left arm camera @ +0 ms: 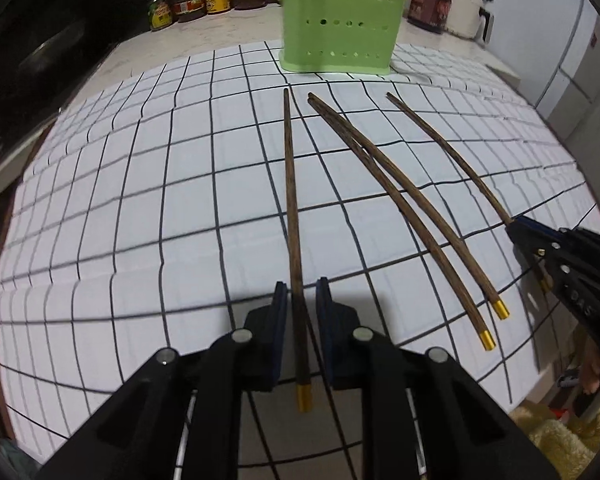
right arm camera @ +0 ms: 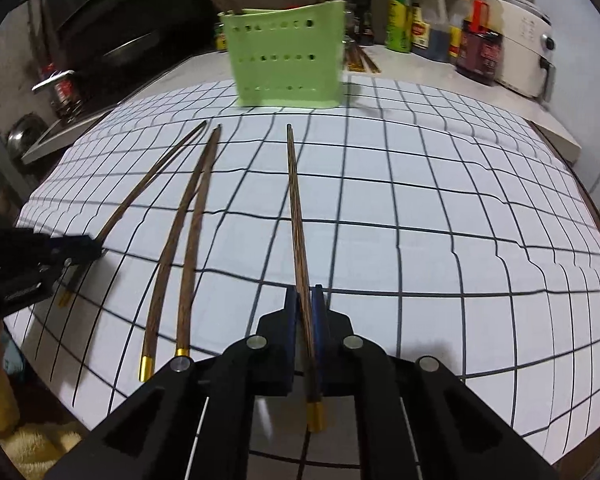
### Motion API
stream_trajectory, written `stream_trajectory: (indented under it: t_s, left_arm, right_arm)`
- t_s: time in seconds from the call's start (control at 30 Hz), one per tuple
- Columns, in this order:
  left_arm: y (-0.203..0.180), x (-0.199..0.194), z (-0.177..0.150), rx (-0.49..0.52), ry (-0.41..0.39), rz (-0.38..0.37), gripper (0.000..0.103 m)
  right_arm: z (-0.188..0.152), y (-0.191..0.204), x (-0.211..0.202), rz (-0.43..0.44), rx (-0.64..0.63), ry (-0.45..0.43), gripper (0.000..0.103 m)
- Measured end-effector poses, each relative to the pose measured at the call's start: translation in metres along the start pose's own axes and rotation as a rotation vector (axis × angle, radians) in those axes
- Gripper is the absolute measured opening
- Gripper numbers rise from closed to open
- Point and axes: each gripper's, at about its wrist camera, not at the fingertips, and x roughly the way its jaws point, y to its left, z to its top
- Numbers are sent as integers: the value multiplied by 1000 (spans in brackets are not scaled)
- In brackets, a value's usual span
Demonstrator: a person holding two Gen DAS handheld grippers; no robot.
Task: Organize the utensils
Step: 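Spread the chopsticks apart with both tools and grasp one with the right tool, then grasp a chopstick with the left tool while the right tool lifts its chopstick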
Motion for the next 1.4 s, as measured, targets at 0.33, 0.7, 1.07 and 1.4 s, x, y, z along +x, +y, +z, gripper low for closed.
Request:
stream_trajectory:
  t_s: [0.33,0.7,1.07,1.4]
  left_arm:
    - [-9,-12,-24,-55,-19,30,15]
    - [-16,-23,-46,-35,-59,38,25]
    - [-26,-24,-49,34,-58,64,29]
    - [-34,-15,-33,40,-60,96,29]
  right_arm:
    - [-17,-1,-11,84,-10,-12,16]
    - [-45,17,-29,55,-121,-46,26]
    - [-44,14,-30,64,-102,-47,26]
    - [-34,22,-20,41,-107,-72,24]
